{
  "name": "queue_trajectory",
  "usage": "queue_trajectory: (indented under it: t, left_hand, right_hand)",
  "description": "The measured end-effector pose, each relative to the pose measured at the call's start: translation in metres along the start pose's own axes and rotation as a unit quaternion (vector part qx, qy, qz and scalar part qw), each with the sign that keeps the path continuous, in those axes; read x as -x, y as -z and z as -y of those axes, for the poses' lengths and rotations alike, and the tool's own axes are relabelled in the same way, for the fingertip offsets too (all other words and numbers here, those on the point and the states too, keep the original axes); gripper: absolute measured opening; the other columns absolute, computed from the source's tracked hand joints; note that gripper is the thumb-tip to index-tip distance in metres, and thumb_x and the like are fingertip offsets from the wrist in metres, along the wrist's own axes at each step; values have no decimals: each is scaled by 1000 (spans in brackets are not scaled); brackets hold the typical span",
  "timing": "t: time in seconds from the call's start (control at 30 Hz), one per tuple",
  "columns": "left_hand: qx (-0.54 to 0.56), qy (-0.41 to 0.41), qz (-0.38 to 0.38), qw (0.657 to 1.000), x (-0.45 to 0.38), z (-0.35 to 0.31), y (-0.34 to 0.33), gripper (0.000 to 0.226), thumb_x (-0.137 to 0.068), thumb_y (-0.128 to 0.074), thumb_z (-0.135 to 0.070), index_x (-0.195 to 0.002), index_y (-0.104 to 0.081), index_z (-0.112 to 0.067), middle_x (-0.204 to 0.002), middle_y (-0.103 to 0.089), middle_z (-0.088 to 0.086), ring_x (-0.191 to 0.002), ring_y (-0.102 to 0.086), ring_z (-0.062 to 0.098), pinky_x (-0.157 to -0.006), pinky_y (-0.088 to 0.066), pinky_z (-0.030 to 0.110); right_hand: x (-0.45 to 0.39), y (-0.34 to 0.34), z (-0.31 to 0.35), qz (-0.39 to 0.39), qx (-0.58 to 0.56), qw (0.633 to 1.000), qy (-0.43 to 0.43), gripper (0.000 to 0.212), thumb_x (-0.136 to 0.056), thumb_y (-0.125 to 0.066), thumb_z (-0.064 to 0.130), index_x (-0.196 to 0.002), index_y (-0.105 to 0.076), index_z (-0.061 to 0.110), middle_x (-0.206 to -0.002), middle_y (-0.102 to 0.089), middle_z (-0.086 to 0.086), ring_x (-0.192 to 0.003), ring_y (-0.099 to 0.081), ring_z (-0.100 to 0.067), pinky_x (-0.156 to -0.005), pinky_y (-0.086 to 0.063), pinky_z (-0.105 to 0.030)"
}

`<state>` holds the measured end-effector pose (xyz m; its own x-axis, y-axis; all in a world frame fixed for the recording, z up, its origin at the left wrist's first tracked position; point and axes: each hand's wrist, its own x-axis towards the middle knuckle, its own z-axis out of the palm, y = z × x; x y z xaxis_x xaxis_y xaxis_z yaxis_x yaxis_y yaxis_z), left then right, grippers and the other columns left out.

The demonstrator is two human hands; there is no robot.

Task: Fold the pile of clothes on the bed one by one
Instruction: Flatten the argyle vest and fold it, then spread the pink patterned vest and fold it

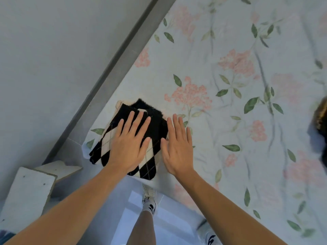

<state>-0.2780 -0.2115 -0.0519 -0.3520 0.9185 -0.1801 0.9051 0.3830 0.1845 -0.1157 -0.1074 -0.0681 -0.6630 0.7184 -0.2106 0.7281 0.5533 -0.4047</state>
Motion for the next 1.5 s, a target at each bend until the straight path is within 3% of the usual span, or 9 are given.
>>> queue_trajectory:
  t: [0.27, 0.6, 0.83, 0.97, 1.1, 1.2, 1.3, 1.4, 1.5]
  left_hand:
    - [2, -122, 4, 993, -65, -159, -10, 63, -108, -25, -45, -166, -15, -22, -173, -13, 4, -160, -8, 27, -127, -19, 50]
    - [43, -252, 40, 966, -119, -484, -58, 62, -103, -38, -40, -161, -34, -16, -168, -31, 8, -156, -27, 29, -122, -32, 53]
    - [53, -268, 64, 960, -185, -671, -52, 70, -105, -45, -46, -164, -21, -19, -170, -24, 8, -155, -26, 29, -119, -36, 44]
    - [88, -241, 103, 961, -239, -750, -43, 74, -101, -53, -49, -163, -19, -25, -166, -29, 7, -149, -36, 30, -112, -44, 47]
    - [152, -149, 162, 963, -289, -806, -64, 84, -91, -58, -65, -160, -24, -32, -163, -29, 7, -142, -42, 33, -110, -46, 53]
    - [131, -134, 121, 975, -303, -822, -85, 46, -93, -62, -55, -126, -52, -25, -137, -51, 11, -116, -55, 34, -91, -54, 50]
    - [216, -138, 22, 966, -300, -817, -93, 16, -97, -61, -30, -89, -52, -20, -102, -61, 4, -83, -56, 22, -66, -45, 36]
    - [305, -143, -2, 941, -288, -797, -82, 11, -97, -61, -18, -88, -55, -16, -83, -59, -4, -75, -53, 13, -61, -37, 27]
    - [259, -226, -24, 939, -266, -764, -61, 14, -93, -62, -15, -86, -51, -18, -81, -51, -7, -77, -44, 15, -61, -28, 27]
  right_hand:
    - [54, 64, -147, -65, -17, 994, -83, 64, -108, -33, 38, -167, -17, 17, -175, -9, -2, -162, 2, -18, -130, -12, -52]
    - [168, 179, -413, -137, -44, 969, -200, 70, -100, -51, 27, -164, -25, 15, -174, -17, -5, -161, -9, -22, -130, -15, -50]
    - [187, 295, -566, -190, -2, 962, -194, 74, -92, -58, 19, -161, -31, 14, -171, -23, -7, -160, -16, -27, -127, -25, -50]
    - [153, 344, -640, -222, -76, 946, -226, 76, -94, -63, 19, -161, -28, 17, -168, -26, -9, -154, -26, -30, -118, -38, -46]
    - [98, 365, -695, -206, -372, 856, -295, 80, -90, -69, 17, -161, -32, 22, -162, -40, -5, -147, -41, -23, -117, -43, -40]
    - [78, 368, -712, -198, -515, 768, -326, 58, -88, -66, 3, -146, -56, 8, -146, -61, -10, -134, -58, -26, -108, -53, -40]
    - [82, 367, -715, -203, -455, 801, -331, 51, -86, -68, -2, -136, -66, 7, -134, -69, -5, -125, -63, -17, -110, -52, -38]
    - [95, 364, -711, -225, -290, 887, -279, 47, -83, -67, -1, -128, -67, 12, -123, -67, -2, -117, -62, -18, -102, -54, -39]
    - [99, 367, -695, -303, -193, 914, -191, 44, -84, -66, 5, -126, -62, 15, -125, -57, -2, -121, -52, -20, -101, -48, -38]
